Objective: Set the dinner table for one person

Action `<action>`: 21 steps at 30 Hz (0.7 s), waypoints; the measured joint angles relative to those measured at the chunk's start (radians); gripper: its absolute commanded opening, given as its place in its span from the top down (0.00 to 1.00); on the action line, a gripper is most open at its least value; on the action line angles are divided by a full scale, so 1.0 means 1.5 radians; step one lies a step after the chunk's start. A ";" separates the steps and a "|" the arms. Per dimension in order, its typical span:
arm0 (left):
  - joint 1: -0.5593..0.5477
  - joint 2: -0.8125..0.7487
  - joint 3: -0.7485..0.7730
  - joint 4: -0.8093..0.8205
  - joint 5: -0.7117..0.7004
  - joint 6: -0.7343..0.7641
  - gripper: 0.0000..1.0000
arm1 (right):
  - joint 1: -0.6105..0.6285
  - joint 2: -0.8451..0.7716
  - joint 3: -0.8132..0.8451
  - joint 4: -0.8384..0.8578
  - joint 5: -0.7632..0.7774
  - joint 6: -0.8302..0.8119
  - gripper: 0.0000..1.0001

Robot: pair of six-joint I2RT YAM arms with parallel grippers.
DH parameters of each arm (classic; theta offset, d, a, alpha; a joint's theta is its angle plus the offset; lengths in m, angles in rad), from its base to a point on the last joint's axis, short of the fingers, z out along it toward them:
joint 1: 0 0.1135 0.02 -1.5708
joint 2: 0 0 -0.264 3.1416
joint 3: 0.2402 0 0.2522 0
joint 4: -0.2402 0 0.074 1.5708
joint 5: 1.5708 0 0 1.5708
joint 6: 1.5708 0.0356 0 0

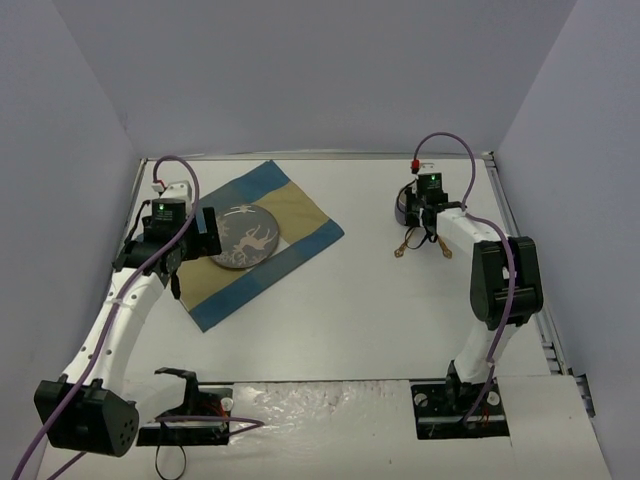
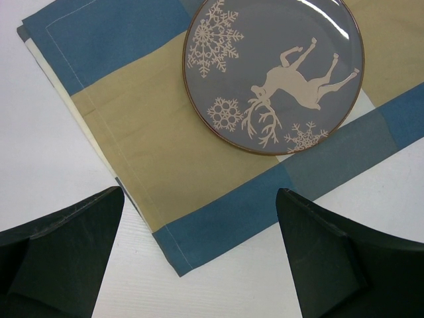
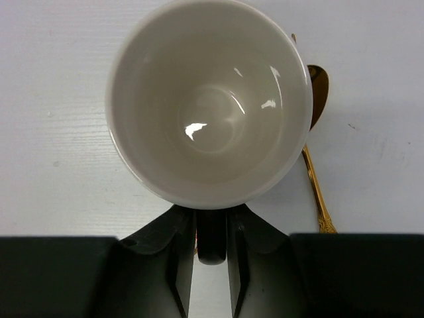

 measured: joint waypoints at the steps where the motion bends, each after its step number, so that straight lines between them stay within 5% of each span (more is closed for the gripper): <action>1: 0.000 0.001 0.000 0.000 0.000 0.000 0.03 | 0.000 0.000 0.000 0.002 -0.001 -0.002 0.96; 15: -0.020 0.085 0.065 -0.020 0.073 -0.011 0.03 | 0.007 -0.051 -0.052 0.031 -0.048 -0.039 1.00; 21: -0.079 0.116 0.145 -0.033 0.104 -0.030 0.03 | 0.079 -0.138 -0.065 0.027 -0.074 -0.073 1.00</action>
